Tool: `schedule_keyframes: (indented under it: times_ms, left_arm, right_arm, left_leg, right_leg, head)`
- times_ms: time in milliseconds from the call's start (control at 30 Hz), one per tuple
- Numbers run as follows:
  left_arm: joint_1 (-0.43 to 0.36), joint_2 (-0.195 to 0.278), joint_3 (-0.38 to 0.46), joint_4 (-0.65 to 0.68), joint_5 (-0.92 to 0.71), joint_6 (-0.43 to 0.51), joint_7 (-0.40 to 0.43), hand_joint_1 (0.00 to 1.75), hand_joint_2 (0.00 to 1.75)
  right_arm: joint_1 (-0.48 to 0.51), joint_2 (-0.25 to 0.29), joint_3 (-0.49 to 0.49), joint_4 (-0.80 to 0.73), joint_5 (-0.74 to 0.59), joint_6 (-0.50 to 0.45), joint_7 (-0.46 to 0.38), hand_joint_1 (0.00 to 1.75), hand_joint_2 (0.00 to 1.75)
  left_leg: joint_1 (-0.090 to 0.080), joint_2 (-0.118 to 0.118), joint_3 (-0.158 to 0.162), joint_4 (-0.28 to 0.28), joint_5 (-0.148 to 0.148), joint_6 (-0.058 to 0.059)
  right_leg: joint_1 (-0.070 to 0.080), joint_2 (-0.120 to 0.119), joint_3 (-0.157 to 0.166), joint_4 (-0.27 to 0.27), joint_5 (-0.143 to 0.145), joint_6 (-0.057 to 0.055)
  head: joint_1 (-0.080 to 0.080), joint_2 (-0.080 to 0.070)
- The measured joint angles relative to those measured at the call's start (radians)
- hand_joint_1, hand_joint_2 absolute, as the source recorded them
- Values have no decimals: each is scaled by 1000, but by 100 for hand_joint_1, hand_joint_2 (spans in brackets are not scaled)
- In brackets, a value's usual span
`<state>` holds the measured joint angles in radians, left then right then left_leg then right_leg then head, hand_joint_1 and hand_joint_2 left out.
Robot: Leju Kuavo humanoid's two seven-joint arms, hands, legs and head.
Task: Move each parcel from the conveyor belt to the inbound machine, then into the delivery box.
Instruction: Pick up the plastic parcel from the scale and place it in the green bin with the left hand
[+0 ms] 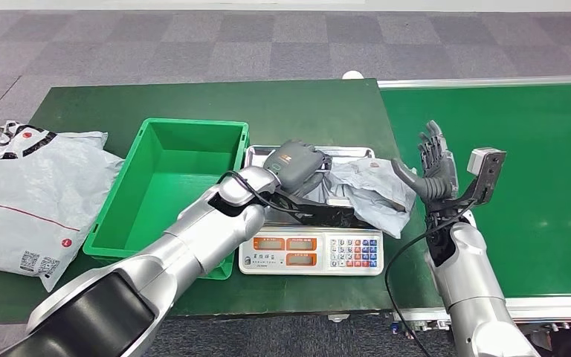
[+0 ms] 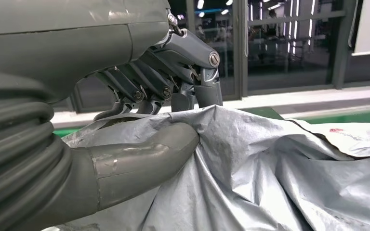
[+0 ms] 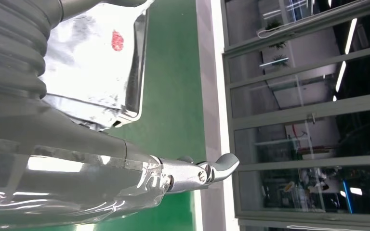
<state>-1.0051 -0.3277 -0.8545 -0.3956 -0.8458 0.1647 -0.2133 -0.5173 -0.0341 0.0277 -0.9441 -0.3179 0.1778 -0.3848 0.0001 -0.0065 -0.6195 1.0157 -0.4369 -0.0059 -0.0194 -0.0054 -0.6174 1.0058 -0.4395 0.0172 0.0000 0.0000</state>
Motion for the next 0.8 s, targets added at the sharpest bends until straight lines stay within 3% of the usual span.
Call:
schedule_keyframes:
  times_ms: [400, 800]
  left_arm:
    - [-65, 57, 15, -1, -129, 154, 120, 175, 175]
    - [-94, 147, 151, -20, -270, 216, 168, 175, 175]
  right_arm:
    - [16, -4, 0, -4, -8, 19, -2, 0, 175]
    - [-41, -13, 8, 100, -31, 51, -33, 0, 175]
  left_leg:
    - [1, 0, 0, 0, 0, 0]
    - [1, 0, 0, 0, 1, -1]
  right_leg:
    - [1, 0, 0, 0, 0, 0]
    - [1, 1, 0, 1, 0, 0]
  head:
    - [0, 0]
    - [0, 0]
